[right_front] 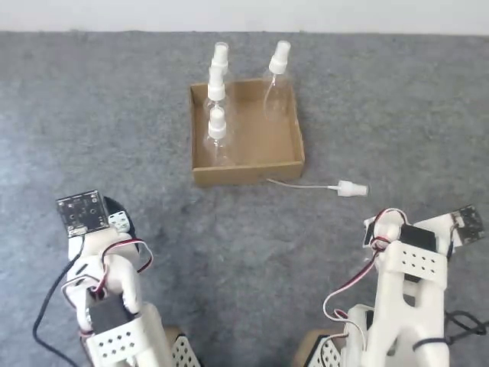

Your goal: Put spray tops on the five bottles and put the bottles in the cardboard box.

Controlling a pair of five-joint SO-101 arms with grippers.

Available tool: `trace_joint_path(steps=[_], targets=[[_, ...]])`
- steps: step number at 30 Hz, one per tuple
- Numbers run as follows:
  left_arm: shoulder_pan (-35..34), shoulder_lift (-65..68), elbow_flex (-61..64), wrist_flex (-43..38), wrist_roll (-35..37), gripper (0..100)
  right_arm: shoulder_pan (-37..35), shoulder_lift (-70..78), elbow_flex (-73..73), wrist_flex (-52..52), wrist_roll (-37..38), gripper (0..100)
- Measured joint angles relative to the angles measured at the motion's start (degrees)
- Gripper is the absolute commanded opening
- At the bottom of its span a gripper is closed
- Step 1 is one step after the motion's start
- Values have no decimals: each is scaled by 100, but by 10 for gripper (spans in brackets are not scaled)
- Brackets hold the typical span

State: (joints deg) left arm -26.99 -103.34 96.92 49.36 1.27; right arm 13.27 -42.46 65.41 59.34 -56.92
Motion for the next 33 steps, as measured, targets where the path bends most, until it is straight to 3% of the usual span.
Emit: trace_joint_path(steps=[8, 12, 23, 27, 33], targets=[[0, 0, 0, 0, -18, 48, -44, 0, -1143, 1116, 0, 332], [0, 0, 0, 0, -26, 48, -519, 0, -1196, 1152, 0, 332], [0, 0, 0, 0, -26, 48, -835, -35, -800, -422, -343, 326], [0, 0, 0, 0, -26, 48, -835, -62, -791, -563, -343, 226], [0, 0, 0, 0, -35, 48, -791, -105, -1187, 360, -325, 131]])
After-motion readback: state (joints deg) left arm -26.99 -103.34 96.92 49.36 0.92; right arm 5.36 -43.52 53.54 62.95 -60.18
